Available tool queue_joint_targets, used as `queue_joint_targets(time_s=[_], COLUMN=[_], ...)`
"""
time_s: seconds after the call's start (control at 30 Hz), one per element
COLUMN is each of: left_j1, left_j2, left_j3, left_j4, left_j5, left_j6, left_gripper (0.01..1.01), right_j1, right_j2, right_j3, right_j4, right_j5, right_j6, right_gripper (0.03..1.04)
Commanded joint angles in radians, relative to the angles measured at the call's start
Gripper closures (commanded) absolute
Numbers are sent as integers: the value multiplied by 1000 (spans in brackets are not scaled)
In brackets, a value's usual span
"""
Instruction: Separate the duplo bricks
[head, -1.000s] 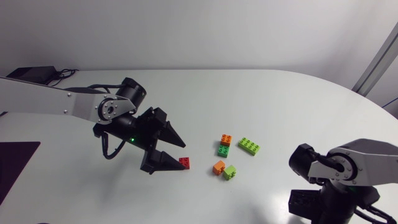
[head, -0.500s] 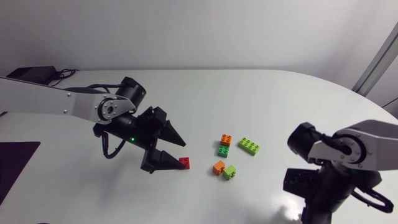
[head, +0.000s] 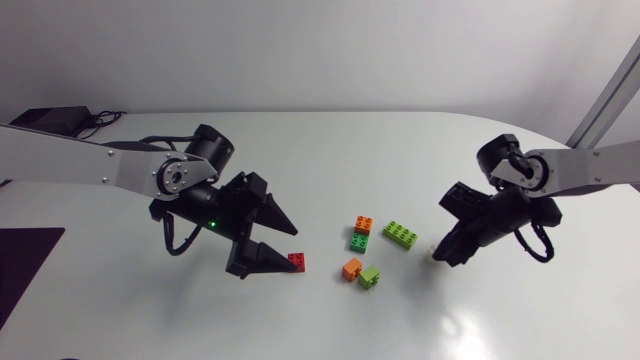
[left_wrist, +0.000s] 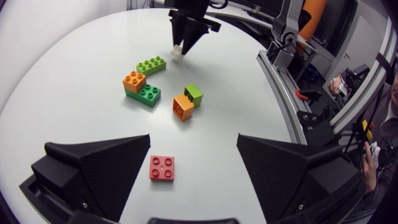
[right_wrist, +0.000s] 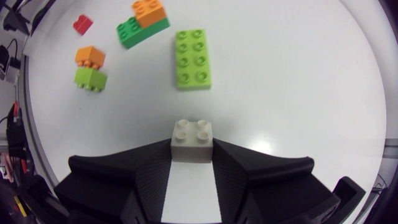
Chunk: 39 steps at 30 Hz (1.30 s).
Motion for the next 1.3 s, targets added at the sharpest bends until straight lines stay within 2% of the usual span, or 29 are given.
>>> queue_joint_targets(time_s=[0.0, 0.17, 0.3, 0.47, 0.7, 0.73, 0.77, 0.87, 0.9, 1.1, 1.27], left_j1=[5, 0, 0, -1, -4, -4, -4, -6, -6, -15, -23], left_j2=[-21, -6, -1, 11, 13, 11, 10, 8, 8, 7, -10], left_j3=[-26, -24, -24, -24, -28, -28, -29, -31, -31, -26, -12], left_j4=[7, 29, 35, 40, 46, 46, 46, 46, 46, 49, 49], left_j5=[-3, -6, -6, -7, -12, -12, -12, -13, -13, -23, -27], left_j6=[-16, -28, -31, -31, -37, -37, -37, -39, -39, -48, -79], left_gripper=[54, 54, 54, 54, 54, 54, 54, 54, 54, 54, 54], right_j1=[-73, -162, -170, -167, -165, -167, -167, -173, -176, -204, -199], right_j2=[48, 74, 118, 166, 120, 106, 94, 69, 62, -61, -227], right_j3=[0, -50, -133, -199, -297, -311, -326, -365, -371, -362, -227], right_j4=[87, 300, 421, 507, 568, 570, 571, 587, 587, 536, 331], right_j5=[-71, -180, -212, -211, -186, -188, -186, -186, -186, -194, -214], right_j6=[-21, -9, -10, -20, -30, -40, -44, -56, -61, -69, -63], right_gripper=[866, 864, 864, 862, 808, 748, 626, 131, 66, 66, 66])
